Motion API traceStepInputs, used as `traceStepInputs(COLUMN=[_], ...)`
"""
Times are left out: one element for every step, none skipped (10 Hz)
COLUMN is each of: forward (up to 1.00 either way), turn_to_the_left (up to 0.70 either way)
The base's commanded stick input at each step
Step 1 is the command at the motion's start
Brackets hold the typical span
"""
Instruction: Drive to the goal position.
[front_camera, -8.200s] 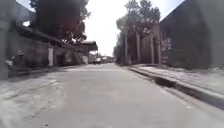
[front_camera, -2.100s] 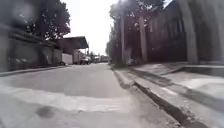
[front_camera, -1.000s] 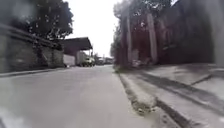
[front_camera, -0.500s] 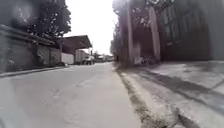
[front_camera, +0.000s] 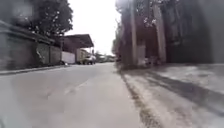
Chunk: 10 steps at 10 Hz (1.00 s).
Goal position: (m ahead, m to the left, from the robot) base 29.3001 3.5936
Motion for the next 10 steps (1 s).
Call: traceStepInputs(forward=[1.0, 1.0, 1.0, 1.0, 1.0, 1.0, 1.0, 1.0, 1.0, 1.0], turn_to_the_left=[0.0, 0.0, 0.0, 0.0, 0.0, 0.0, 0.0, 0.0, 0.0, 0.0])
